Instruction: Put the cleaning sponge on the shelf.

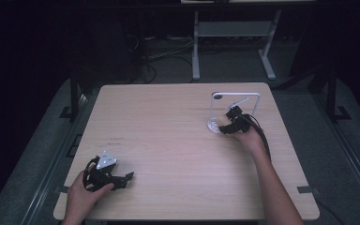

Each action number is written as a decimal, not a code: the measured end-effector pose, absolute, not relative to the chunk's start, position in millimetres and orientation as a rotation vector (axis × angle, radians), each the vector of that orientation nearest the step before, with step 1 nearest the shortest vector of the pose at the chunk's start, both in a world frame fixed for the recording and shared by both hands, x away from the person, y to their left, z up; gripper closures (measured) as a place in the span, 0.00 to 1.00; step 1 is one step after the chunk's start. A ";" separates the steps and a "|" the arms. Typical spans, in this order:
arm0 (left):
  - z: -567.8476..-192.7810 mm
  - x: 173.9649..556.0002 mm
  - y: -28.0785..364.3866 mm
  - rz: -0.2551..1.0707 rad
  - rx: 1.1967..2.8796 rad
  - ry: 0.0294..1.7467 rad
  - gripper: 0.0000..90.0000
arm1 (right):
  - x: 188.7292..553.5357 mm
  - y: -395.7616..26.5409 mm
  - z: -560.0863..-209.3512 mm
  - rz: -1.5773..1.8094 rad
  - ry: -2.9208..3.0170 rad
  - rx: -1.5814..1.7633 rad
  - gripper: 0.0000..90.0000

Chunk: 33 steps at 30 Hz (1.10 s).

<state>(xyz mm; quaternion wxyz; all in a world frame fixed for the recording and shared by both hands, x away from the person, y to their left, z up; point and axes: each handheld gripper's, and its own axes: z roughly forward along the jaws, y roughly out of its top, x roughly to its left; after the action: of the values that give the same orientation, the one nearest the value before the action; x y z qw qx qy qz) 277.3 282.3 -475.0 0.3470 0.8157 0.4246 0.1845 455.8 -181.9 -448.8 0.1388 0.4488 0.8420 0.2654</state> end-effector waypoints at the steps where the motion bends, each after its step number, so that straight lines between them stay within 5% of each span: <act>1: -475.0 277.3 282.4 0.479 2.116 1.101 0.14 | 456.0 -181.8 -449.1 0.766 2.432 1.295 0.41; 15: -474.9 277.4 282.4 0.480 2.117 1.100 0.14 | 432.1 -190.0 -421.6 0.866 2.360 1.265 0.39; 22: -475.0 277.4 282.4 0.479 2.117 1.101 0.14 | 405.5 -194.3 -403.9 0.952 2.331 1.214 0.59; 30: -475.0 277.3 282.4 0.479 2.117 1.101 0.14 | 385.2 -189.9 -407.9 1.014 2.360 1.178 1.00; 33: -474.9 277.3 282.5 0.480 2.118 1.101 0.14 | 382.3 -186.3 -415.6 1.011 2.378 1.178 1.00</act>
<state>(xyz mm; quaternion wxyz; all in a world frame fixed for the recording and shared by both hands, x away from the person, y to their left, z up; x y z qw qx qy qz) 277.3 282.5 -474.9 0.3460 0.8162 0.4242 0.1849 382.3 -186.3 -415.6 0.1505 0.4100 0.8279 0.3519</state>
